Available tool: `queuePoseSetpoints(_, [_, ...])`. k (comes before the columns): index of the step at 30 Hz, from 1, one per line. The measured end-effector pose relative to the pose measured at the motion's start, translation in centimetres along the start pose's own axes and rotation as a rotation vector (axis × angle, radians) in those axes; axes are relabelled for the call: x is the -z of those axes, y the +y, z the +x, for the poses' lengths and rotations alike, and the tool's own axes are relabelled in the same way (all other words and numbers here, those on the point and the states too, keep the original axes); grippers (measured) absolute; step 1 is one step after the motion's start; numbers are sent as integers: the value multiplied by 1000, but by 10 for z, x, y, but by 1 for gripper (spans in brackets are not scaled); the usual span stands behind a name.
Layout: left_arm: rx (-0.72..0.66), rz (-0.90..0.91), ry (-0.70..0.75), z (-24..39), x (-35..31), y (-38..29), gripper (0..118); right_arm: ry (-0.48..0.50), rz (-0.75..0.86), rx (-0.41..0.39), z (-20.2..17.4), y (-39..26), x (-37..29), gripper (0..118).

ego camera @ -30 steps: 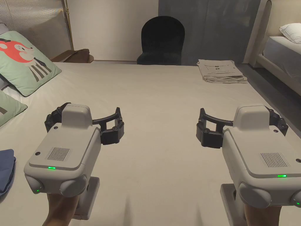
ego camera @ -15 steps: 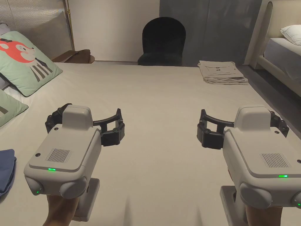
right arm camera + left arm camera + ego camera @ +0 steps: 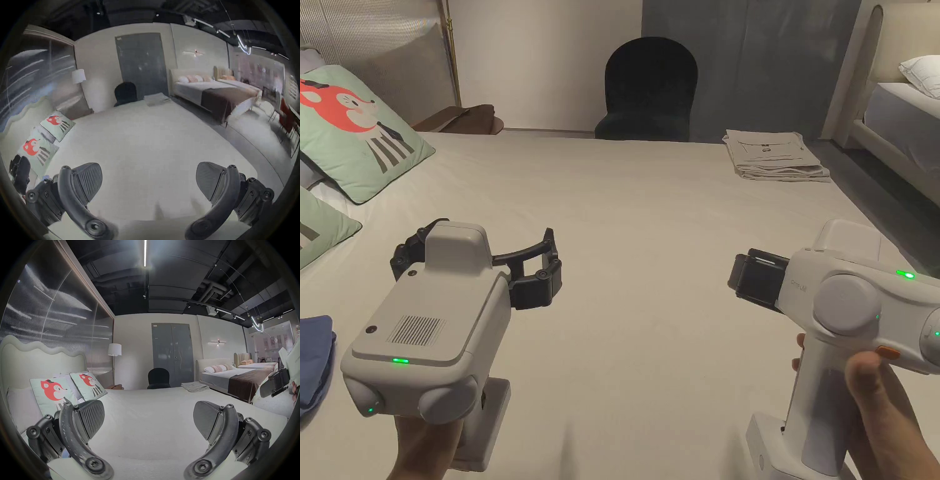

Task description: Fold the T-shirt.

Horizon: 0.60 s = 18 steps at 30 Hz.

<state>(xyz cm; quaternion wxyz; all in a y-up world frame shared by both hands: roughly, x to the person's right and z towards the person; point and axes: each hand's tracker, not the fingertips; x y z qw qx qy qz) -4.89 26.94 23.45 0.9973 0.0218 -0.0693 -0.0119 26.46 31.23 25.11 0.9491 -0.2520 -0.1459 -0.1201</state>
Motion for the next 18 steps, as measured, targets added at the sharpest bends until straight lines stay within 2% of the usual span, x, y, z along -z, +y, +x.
queuePoseSetpoints(10, [0,-1,-1,0,1,-1,110,23,77,12,-1,-7,-5,114])
queuePoseSetpoints(14, [-1,-4,2,-1,2,-3,110,36,117,-45,-2,-4,-7,114])
queuePoseSetpoints(18, [1,-6,2,0,2,-3,110,30,111,-1,-1,-4,-5,114])
